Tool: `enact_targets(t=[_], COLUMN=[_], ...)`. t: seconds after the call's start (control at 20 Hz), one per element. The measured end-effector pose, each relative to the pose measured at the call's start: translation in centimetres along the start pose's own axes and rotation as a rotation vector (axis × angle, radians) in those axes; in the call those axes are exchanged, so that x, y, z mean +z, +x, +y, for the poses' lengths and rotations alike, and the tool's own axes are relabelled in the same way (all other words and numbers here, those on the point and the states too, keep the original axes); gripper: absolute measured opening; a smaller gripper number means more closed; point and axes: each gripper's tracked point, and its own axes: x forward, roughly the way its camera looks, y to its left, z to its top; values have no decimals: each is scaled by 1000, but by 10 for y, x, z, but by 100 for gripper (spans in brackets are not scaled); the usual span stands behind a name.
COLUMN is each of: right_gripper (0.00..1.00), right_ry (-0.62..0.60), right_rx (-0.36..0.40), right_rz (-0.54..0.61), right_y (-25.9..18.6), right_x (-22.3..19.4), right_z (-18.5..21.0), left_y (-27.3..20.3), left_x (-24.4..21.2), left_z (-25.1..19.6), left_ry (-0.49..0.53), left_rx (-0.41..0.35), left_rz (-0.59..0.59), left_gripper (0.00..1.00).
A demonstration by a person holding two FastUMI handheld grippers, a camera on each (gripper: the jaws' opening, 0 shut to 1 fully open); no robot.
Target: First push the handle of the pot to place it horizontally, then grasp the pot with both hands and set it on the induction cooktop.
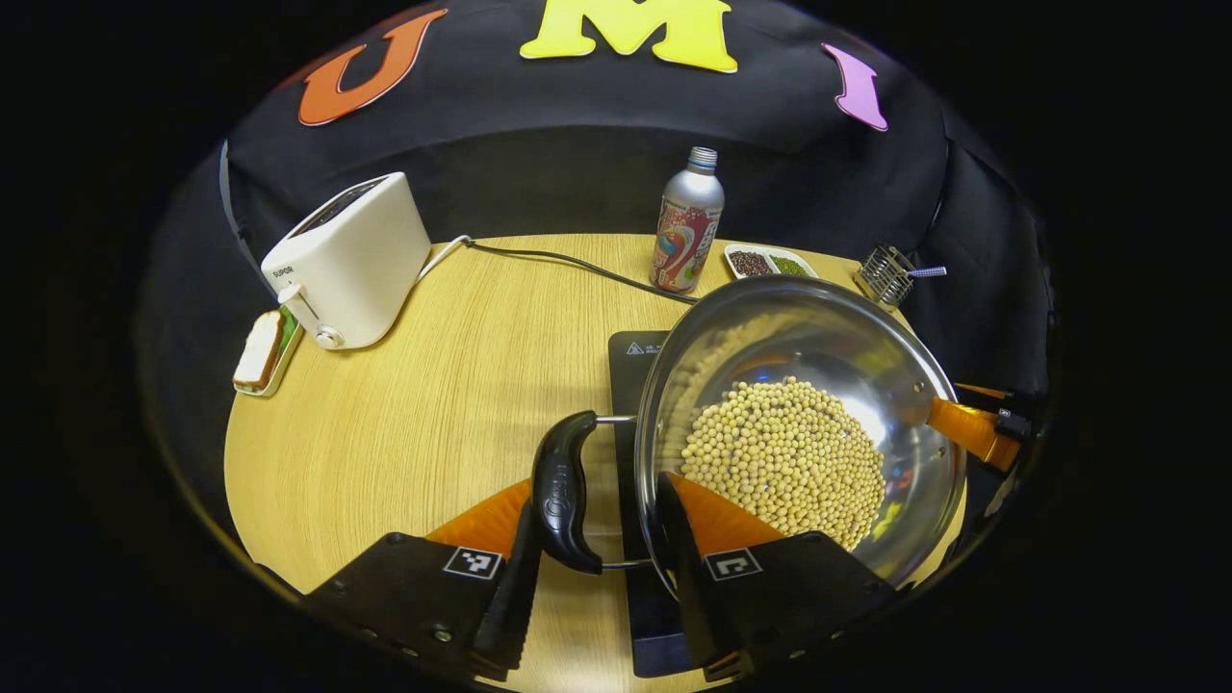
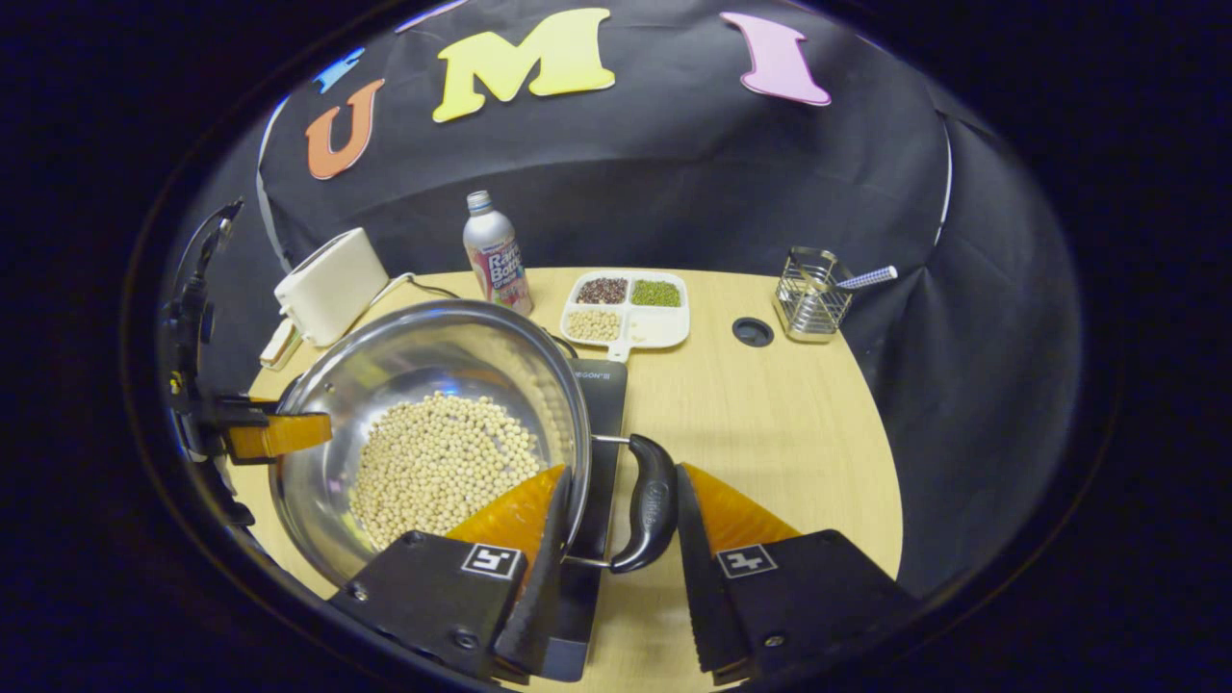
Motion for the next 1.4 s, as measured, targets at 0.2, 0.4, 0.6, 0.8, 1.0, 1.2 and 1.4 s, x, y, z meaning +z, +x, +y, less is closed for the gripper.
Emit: enact_targets(t=[0.2, 0.4, 0.6, 0.8, 1.0, 1.2, 1.4], right_gripper=[82, 82, 81, 82, 82, 81, 82], right_ry=[-13, -25, 4, -18, -35, -85, -98], right_rx=[-22, -50, -47, -47, -42, -36, -19], right_rz=[-39, -131, -169, -170, -198, -265, -366], right_y=[-5, -30, -48, -59, -78, -111, -156], right_x=[1, 16, 18, 11, 15, 31, 57], right_z=[-5, -5, 8, 25, 42, 64, 89], left_y=[-6, -29, -47, -62, -80, -116, -162], left_x=[5, 12, 13, 14, 19, 29, 44], left_z=[5, 8, 13, 24, 34, 36, 44], left_ry=[43, 70, 66, 71, 78, 66, 95], left_rx=[26, 45, 52, 63, 67, 52, 57], left_rz=[-57, -174, -217, -253, -296, -348, -446], left_gripper=[79, 99, 98, 98, 98, 98, 97])
